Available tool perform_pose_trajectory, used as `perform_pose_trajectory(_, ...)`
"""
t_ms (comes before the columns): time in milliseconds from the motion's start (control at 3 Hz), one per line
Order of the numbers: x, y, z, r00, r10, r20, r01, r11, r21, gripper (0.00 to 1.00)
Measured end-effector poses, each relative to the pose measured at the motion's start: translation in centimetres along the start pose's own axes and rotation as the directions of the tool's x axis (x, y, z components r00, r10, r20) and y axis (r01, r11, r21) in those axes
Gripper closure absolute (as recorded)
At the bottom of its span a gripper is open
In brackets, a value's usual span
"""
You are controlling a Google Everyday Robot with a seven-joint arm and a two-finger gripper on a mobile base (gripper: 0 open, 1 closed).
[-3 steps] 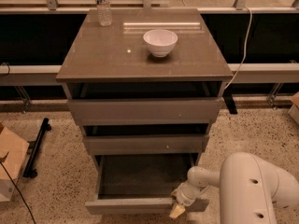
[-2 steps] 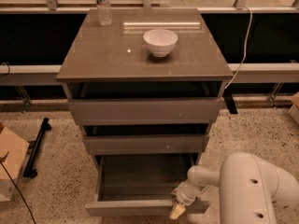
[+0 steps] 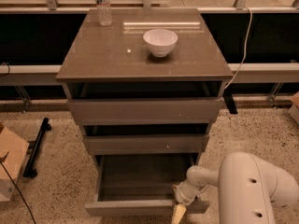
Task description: Open bottom drawer
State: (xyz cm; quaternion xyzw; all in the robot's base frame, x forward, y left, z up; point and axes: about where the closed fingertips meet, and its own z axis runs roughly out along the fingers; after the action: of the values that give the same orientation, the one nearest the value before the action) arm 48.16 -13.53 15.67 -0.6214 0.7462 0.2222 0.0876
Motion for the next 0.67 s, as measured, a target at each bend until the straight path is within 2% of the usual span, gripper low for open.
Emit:
perform_pose_trajectory(333, 0.00, 0.01, 0.00, 1.000, 0.000, -0.001, 0.000, 1.0000, 0.000, 0.00)
perform_pose_trajectory(667, -0.05, 0.41, 0.24, 0.999, -0.017, -0.036, 0.017, 0.9998, -0.004, 0.00)
